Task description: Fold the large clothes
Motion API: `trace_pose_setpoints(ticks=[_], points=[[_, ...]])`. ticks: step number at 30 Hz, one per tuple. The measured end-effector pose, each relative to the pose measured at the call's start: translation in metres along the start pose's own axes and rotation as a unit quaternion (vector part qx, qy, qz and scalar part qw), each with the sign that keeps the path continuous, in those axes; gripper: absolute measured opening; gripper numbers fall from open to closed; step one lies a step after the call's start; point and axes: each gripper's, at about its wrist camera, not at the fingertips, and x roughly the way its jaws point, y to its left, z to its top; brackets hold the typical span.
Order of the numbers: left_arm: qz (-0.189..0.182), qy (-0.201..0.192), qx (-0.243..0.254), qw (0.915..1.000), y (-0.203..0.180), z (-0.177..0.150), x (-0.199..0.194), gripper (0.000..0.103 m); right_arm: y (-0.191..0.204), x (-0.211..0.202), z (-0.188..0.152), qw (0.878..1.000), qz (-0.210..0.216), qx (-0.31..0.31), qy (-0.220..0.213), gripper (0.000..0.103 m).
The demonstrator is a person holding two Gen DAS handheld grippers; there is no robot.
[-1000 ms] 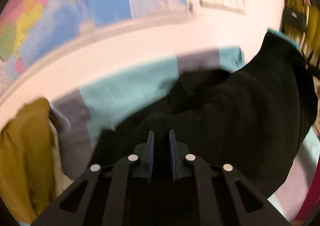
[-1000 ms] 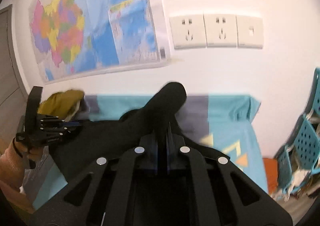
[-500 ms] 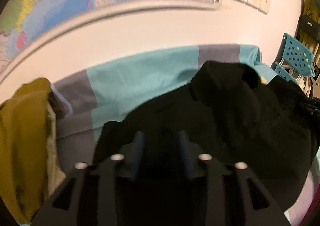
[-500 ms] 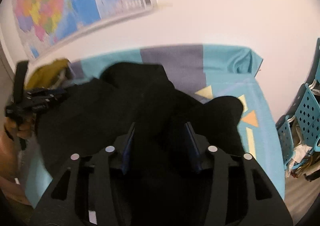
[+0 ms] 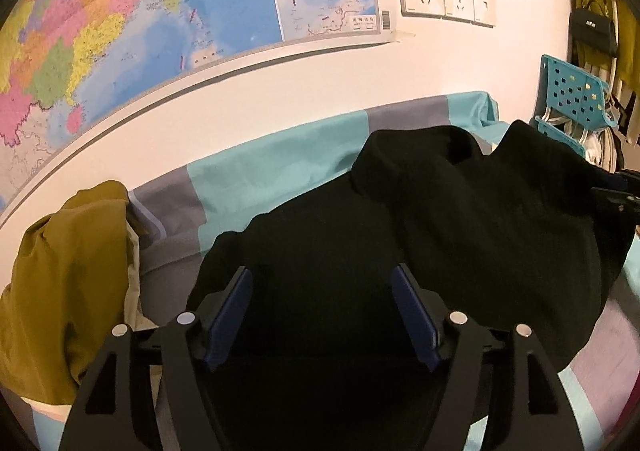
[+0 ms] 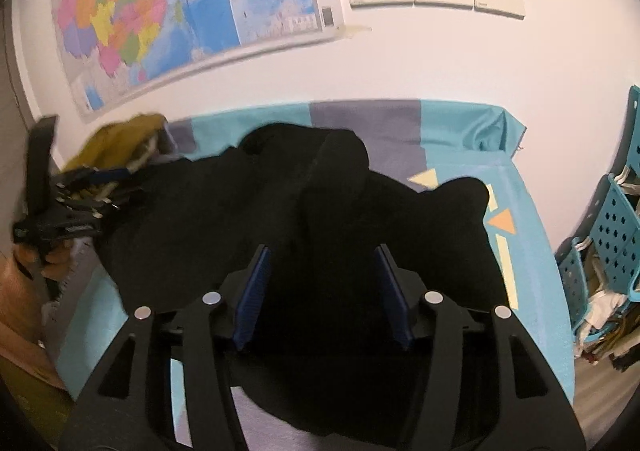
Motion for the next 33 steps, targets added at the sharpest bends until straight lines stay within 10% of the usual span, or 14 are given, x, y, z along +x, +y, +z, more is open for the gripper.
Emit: trace_pose_setpoints(ticks=[7, 12, 19, 33], points=[[0.001, 0.008, -0.015, 0.9998, 0.002, -0.004, 0.003, 0.075, -0.004, 0.031, -0.003, 0.999, -0.006, -0.007, 0.033, 0.012], [0.003, 0.011, -0.017, 0.9998, 0.003, -0.004, 0.003, 0.076, -0.007, 0.022, 0.008, 1.0, -0.024, 0.001, -0.002, 0.007], [0.006, 0.025, -0.037, 0.999, 0.012, -0.007, 0.014, 0.077, -0.005, 0.057, 0.004, 0.998, -0.047, -0.012, 0.043, 0.01], [0.019, 0.014, -0.074, 0.997, 0.053, -0.029, -0.022, 0.082, -0.002, -0.027, 0.0, 0.999, 0.015, 0.005, -0.031, 0.05]])
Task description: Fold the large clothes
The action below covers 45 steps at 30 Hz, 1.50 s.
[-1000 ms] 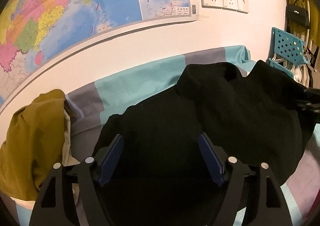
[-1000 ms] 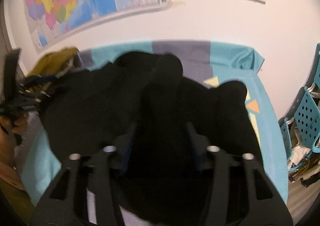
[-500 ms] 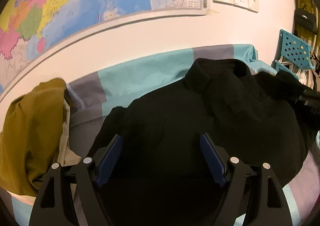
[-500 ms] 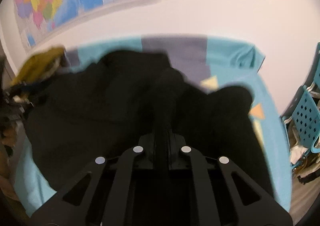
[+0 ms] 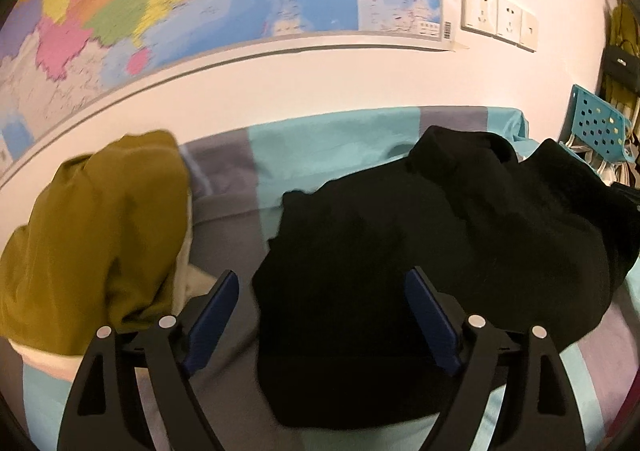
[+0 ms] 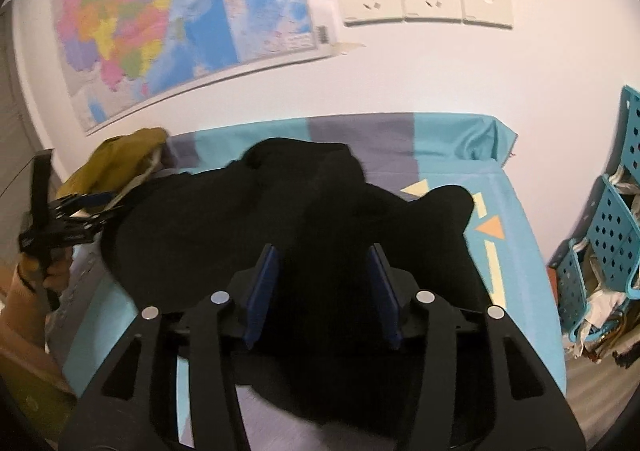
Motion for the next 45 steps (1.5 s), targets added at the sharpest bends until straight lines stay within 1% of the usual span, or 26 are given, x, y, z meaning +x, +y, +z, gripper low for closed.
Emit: trace_pose_setpoints(ticks=[3, 4, 5, 7, 8, 11, 12, 13, 14, 15, 16, 17, 18, 21, 23, 28, 29, 30, 31, 36, 39, 41, 42, 44, 45], points=[[-0.001, 0.007, 0.003, 1.0, 0.0, -0.008, -0.004, 0.082, 0.026, -0.009, -0.006, 0.999, 0.034, -0.035, -0.01, 0.058], [-0.003, 0.009, 0.005, 0.9999, -0.001, -0.011, -0.006, 0.083, 0.035, -0.009, -0.007, 0.998, 0.042, -0.047, -0.009, 0.059], [-0.006, 0.012, 0.008, 0.9999, -0.004, -0.014, -0.006, 0.083, 0.049, -0.007, -0.009, 0.996, 0.059, -0.069, -0.005, 0.06], [-0.01, 0.017, 0.01, 0.9998, -0.008, -0.019, -0.004, 0.083, 0.072, -0.003, -0.014, 0.992, 0.073, -0.106, 0.0, 0.065], [-0.011, 0.02, 0.011, 0.9997, -0.01, -0.02, -0.001, 0.083, 0.088, 0.002, -0.017, 0.988, 0.079, -0.133, 0.007, 0.066], [-0.008, 0.033, 0.011, 0.9994, -0.015, -0.02, 0.011, 0.083, 0.123, 0.022, -0.028, 0.977, 0.095, -0.189, 0.031, 0.066], [-0.012, 0.034, 0.009, 0.9993, -0.015, -0.02, 0.013, 0.083, 0.131, 0.03, -0.031, 0.974, 0.093, -0.201, 0.038, 0.066], [-0.014, 0.034, 0.009, 0.9993, -0.016, -0.02, 0.015, 0.083, 0.136, 0.038, -0.034, 0.972, 0.09, -0.212, 0.045, 0.064], [-0.016, 0.035, 0.007, 0.9992, -0.015, -0.019, 0.018, 0.084, 0.14, 0.051, -0.037, 0.97, 0.067, -0.227, 0.055, 0.056], [-0.018, 0.042, 0.001, 0.9989, -0.014, -0.017, 0.023, 0.085, 0.14, 0.06, -0.037, 0.97, 0.048, -0.229, 0.068, 0.049], [-0.02, 0.048, -0.004, 0.9986, -0.013, -0.016, 0.026, 0.085, 0.137, 0.068, -0.035, 0.971, 0.051, -0.217, 0.08, 0.049], [-0.022, 0.052, -0.006, 0.9984, -0.013, -0.014, 0.03, 0.085, 0.13, 0.074, -0.03, 0.976, 0.06, -0.192, 0.083, 0.048], [-0.019, 0.05, -0.005, 0.9986, -0.013, -0.012, 0.031, 0.086, 0.124, 0.077, -0.026, 0.979, 0.06, -0.176, 0.082, 0.047], [-0.012, 0.041, -0.008, 0.999, -0.013, -0.007, 0.027, 0.086, 0.12, 0.081, -0.018, 0.982, 0.068, -0.149, 0.09, 0.047], [-0.014, 0.03, -0.015, 0.9993, -0.01, -0.005, 0.018, 0.086, 0.126, 0.073, -0.016, 0.982, 0.065, -0.155, 0.087, 0.05], [-0.025, 0.019, -0.035, 0.9989, 0.002, -0.014, -0.003, 0.086, 0.14, 0.04, -0.004, 0.983, 0.059, -0.171, 0.04, 0.067], [-0.025, 0.019, -0.039, 0.9987, 0.005, -0.016, -0.006, 0.086, 0.148, 0.034, -0.004, 0.98, 0.072, -0.183, 0.035, 0.069], [-0.028, 0.018, -0.043, 0.9985, 0.008, -0.02, -0.011, 0.086, 0.155, 0.031, -0.004, 0.976, 0.077, -0.198, 0.035, 0.073], [-0.029, 0.017, -0.045, 0.9984, 0.009, -0.023, -0.015, 0.086, 0.161, 0.03, -0.007, 0.974, 0.076, -0.209, 0.034, 0.075], [-0.037, 0.018, -0.065, 0.997, 0.017, -0.038, -0.03, 0.086, 0.199, 0.044, -0.028, 0.952, 0.064, -0.296, 0.042, 0.075], [-0.045, 0.027, -0.071, 0.9961, 0.02, -0.047, -0.034, 0.086, 0.216, 0.058, -0.043, 0.935, 0.038, -0.349, 0.042, 0.078], [-0.051, 0.032, -0.073, 0.9955, 0.021, -0.052, -0.035, 0.086, 0.224, 0.072, -0.057, 0.92, 0.02, -0.388, 0.053, 0.078], [-0.058, 0.036, -0.075, 0.9948, 0.021, -0.055, -0.034, 0.086, 0.225, 0.079, -0.061, 0.915, 0.006, -0.4, 0.058, 0.078], [-0.064, 0.044, -0.079, 0.9938, 0.02, -0.06, -0.031, 0.086, 0.225, 0.089, -0.069, 0.906, -0.013, -0.417, 0.062, 0.077], [-0.07, 0.048, -0.08, 0.9932, 0.019, -0.062, -0.03, 0.086, 0.223, 0.089, -0.068, 0.908, -0.007, -0.414, 0.053, 0.077]])
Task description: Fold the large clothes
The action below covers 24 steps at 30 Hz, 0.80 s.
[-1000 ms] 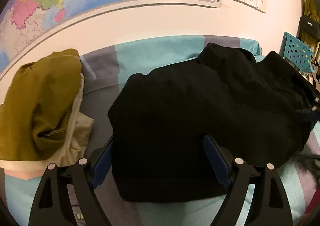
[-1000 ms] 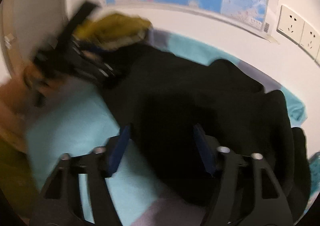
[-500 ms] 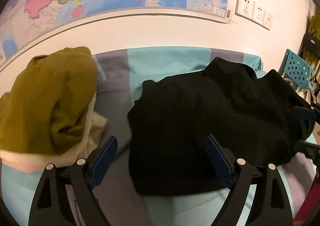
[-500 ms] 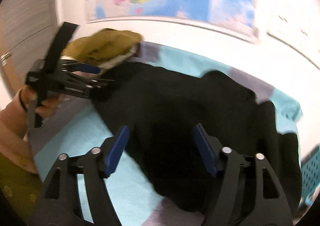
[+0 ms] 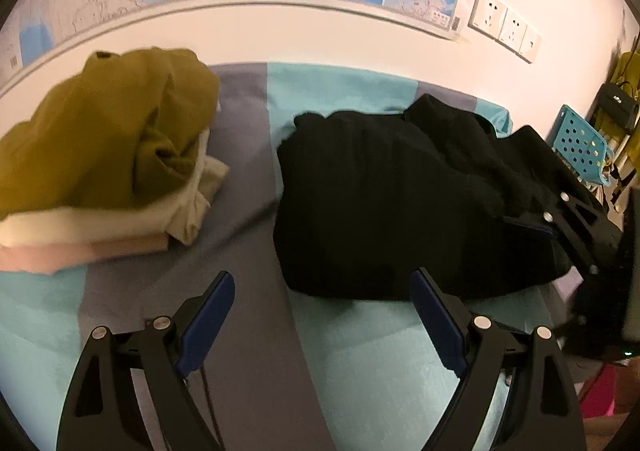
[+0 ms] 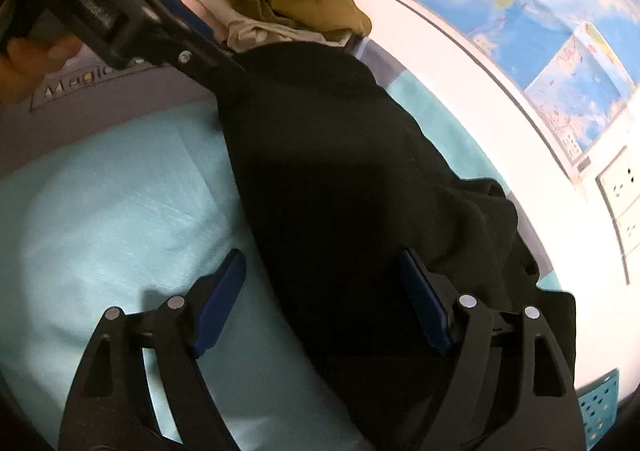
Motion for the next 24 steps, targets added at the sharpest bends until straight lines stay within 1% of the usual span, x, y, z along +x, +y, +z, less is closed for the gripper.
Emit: trace_pose_setpoints(ticks=[1, 2, 3, 4, 5, 7, 9, 13, 15, 18, 19, 21, 24], points=[[-0.003, 0.003, -0.001, 1.0, -0.001, -0.001, 0.002, 0.086, -0.003, 0.002, 0.0, 1.0, 0.003, 0.005, 0.001, 0.069], [-0.005, 0.006, -0.002, 1.0, -0.001, -0.003, 0.003, 0.086, -0.005, 0.004, 0.0, 1.0, -0.004, 0.006, 0.001, 0.062], [-0.011, 0.009, -0.003, 0.9999, -0.002, -0.005, 0.004, 0.086, -0.007, 0.005, 0.0, 1.0, -0.008, 0.006, 0.003, 0.051], [-0.02, 0.014, -0.006, 0.9997, -0.002, -0.006, 0.006, 0.086, -0.01, 0.006, 0.001, 1.0, 0.001, 0.012, 0.001, 0.035], [-0.026, 0.018, -0.008, 0.9995, -0.003, -0.008, 0.008, 0.086, -0.018, 0.004, 0.002, 0.999, 0.019, 0.034, 0.0, 0.029], [-0.033, 0.022, -0.005, 0.9992, -0.006, -0.011, 0.011, 0.086, -0.027, -0.003, 0.006, 0.997, 0.036, 0.063, -0.007, 0.017], [-0.043, 0.024, -0.003, 0.9988, -0.01, -0.012, 0.012, 0.086, -0.048, -0.015, 0.008, 0.992, 0.057, 0.112, -0.025, 0.016], [-0.096, 0.03, -0.021, 0.9947, -0.016, -0.009, 0.019, 0.086, -0.071, -0.022, 0.008, 0.981, 0.082, 0.17, -0.046, 0.015], [-0.123, 0.022, -0.035, 0.9915, -0.019, -0.004, 0.024, 0.086, -0.071, -0.019, 0.006, 0.978, 0.091, 0.181, -0.049, 0.015], [-0.159, 0.037, -0.056, 0.985, -0.023, 0.0, 0.036, 0.086, -0.069, -0.017, 0.005, 0.976, 0.098, 0.19, -0.046, 0.016], [-0.174, 0.04, -0.068, 0.9815, -0.024, 0.002, 0.041, 0.086, -0.068, -0.019, 0.005, 0.975, 0.098, 0.191, -0.046, 0.016], [-0.19, 0.036, -0.085, 0.9775, -0.023, 0.005, 0.045, 0.086, -0.067, -0.02, 0.005, 0.975, 0.1, 0.194, -0.045, 0.018], [-0.202, 0.019, -0.109, 0.9731, -0.016, 0.01, 0.046, 0.086, -0.063, -0.018, 0.003, 0.974, 0.107, 0.194, -0.042, 0.02]])
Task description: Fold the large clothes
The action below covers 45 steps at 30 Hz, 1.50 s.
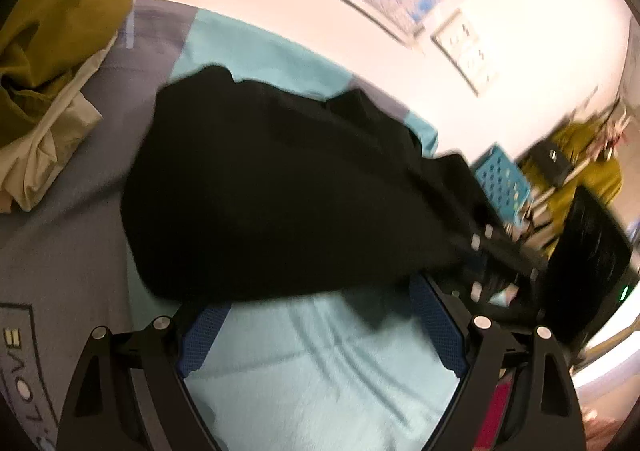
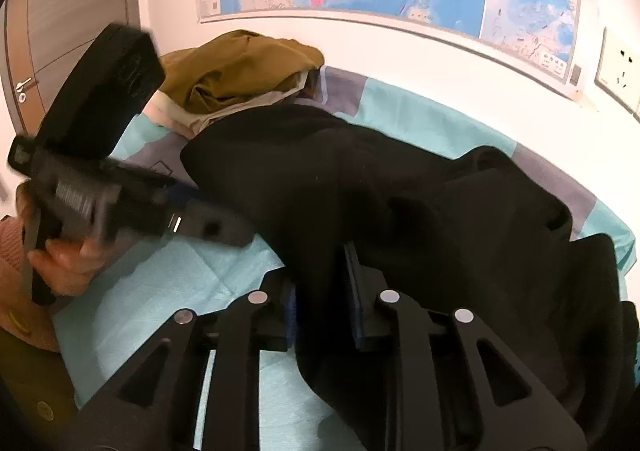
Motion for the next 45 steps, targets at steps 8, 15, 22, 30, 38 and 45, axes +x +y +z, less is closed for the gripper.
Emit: trace_pose_setpoints(ticks=[8, 15, 22, 30, 38, 45], points=[[-0.023, 0.016, -0.02, 0.9994, -0.004, 0.017, 0.016, 0.086, -0.008, -0.01, -0.008, 0.999, 0.022, 0.04, -0.007, 0.027], [-0.045, 0.034, -0.049, 0.9972, 0.007, 0.025, 0.03, 0.087, -0.019, -0.054, -0.033, 0.989, 0.071, 0.123, -0.035, 0.055], [-0.045, -0.005, -0.008, 0.999, -0.008, 0.023, 0.01, 0.087, -0.049, -0.106, -0.096, 0.957, 0.101, 0.265, -0.052, 0.068], [-0.093, 0.009, -0.095, 0.991, 0.028, 0.027, 0.013, 0.09, -0.095, -0.131, -0.16, 0.899, 0.044, 0.431, -0.066, 0.082], [-0.004, 0.02, -0.037, 0.9991, 0.011, 0.029, 0.022, 0.068, -0.136, -0.111, -0.161, 0.864, -0.023, 0.497, -0.083, 0.09], [0.05, 0.039, -0.006, 0.998, 0.004, 0.04, 0.035, 0.06, -0.155, -0.091, -0.142, 0.842, -0.063, 0.523, -0.119, 0.093]])
